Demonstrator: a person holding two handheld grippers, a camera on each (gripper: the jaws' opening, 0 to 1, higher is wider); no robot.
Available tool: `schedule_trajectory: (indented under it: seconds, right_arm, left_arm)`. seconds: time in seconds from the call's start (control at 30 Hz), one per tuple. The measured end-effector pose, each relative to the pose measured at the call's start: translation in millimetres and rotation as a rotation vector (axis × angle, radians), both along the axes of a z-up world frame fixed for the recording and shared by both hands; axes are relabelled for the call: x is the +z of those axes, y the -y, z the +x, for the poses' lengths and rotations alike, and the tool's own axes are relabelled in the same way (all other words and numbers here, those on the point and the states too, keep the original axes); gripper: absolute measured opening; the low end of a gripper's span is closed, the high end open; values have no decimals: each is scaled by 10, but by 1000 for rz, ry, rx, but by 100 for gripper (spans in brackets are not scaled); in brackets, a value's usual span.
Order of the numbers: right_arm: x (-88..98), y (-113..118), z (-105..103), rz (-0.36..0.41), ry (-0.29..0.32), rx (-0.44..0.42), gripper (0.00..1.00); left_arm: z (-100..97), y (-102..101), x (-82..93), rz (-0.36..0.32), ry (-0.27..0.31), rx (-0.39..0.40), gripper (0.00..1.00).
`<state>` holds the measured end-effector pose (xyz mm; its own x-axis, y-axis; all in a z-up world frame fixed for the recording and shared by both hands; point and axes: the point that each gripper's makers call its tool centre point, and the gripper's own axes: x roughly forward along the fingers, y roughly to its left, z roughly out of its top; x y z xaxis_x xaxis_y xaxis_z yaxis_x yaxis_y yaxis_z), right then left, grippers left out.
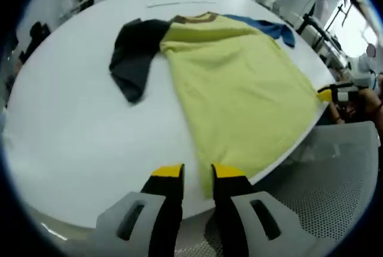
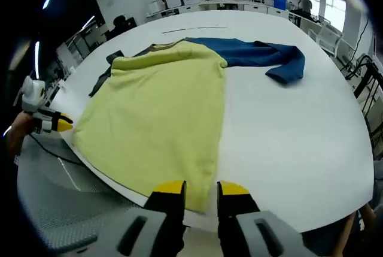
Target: Fold the garment on the visible template until the final outline fits inside the template.
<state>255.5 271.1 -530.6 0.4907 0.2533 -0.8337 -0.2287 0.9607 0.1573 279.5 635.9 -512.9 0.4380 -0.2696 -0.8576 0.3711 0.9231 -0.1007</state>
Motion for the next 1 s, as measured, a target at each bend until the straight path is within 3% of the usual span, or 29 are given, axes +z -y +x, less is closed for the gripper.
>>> schedule_trajectory:
  seconds: [0.03,0.23,0.43,0.7,1.0]
  right_arm:
    - [13,5,20,2,7,-4,25]
    - [159,17,219,-11,83,10,48]
    - [359,-15,514,11,159,31,58]
    - [580,-103,1075,21,221,91,59]
    - [697,-248,1704,88,263,129,54]
  left_arm:
    - [87,-39,48,5,41,6,21]
    - [400,-244,211,37,159,58,41]
    - [684,-361,334,49,238,74,49]
    - [1142,-525,398,78,312,85,47]
    - [1617,-671,212,75,325,152,37]
